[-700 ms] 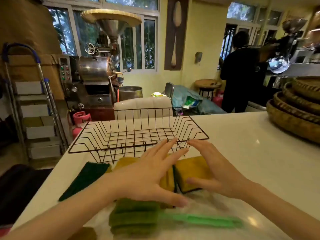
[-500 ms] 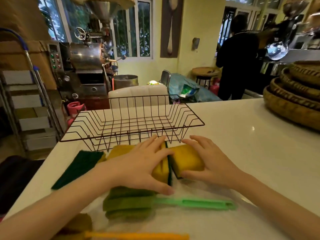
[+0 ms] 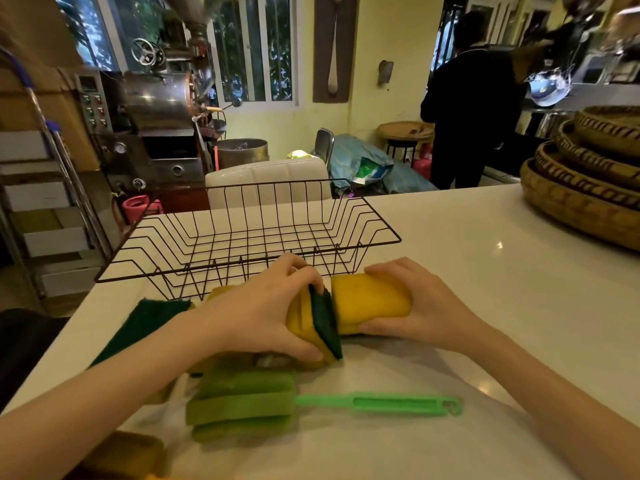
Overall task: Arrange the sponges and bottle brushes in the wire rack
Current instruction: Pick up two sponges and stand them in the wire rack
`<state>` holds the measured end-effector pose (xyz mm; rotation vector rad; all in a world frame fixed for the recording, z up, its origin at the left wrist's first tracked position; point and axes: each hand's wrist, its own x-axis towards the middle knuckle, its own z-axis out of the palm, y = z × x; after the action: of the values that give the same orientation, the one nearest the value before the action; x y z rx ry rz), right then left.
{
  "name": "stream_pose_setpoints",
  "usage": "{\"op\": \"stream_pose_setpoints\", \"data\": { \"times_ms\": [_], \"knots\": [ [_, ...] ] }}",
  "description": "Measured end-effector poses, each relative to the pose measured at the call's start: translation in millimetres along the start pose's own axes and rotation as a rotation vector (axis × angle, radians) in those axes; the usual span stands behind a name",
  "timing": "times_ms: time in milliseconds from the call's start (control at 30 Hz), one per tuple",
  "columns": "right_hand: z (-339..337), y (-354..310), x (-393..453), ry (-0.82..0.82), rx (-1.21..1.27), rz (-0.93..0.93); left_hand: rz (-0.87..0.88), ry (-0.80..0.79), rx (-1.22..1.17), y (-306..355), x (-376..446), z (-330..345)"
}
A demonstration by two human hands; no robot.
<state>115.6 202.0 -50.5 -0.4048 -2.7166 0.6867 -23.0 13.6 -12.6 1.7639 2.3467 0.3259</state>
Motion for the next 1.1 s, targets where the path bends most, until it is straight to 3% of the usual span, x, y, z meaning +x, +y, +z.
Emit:
{"op": "stream_pose_setpoints", "data": {
  "times_ms": [233,467,567,733,1100],
  "knots": [
    [-15.2,-4.1,-0.1,0.003,0.506,0.253,-0.009,0.045,-0.078,-4.6,-2.2,3.7],
    [-19.1,8.5,-2.0,-0.251,0.880,0.590,-0.010,0.063,-0.135,-4.1,-2.1,8.2],
    [-17.6,10.4,0.0,-0.285,0.781,0.672,-0.016,0.045,-0.124,-3.8,-1.6,7.4],
    [-16.4,1.1,1.2,-0.203,0.474,0.597,-0.018,0.053,-0.119,-5.3,-2.9,10.0],
    [-17.8,-4.9,0.7,-0.151,0.401,0.527,-0.043,0.088,-0.111,-1.7,-0.6,14.3]
  ]
}}
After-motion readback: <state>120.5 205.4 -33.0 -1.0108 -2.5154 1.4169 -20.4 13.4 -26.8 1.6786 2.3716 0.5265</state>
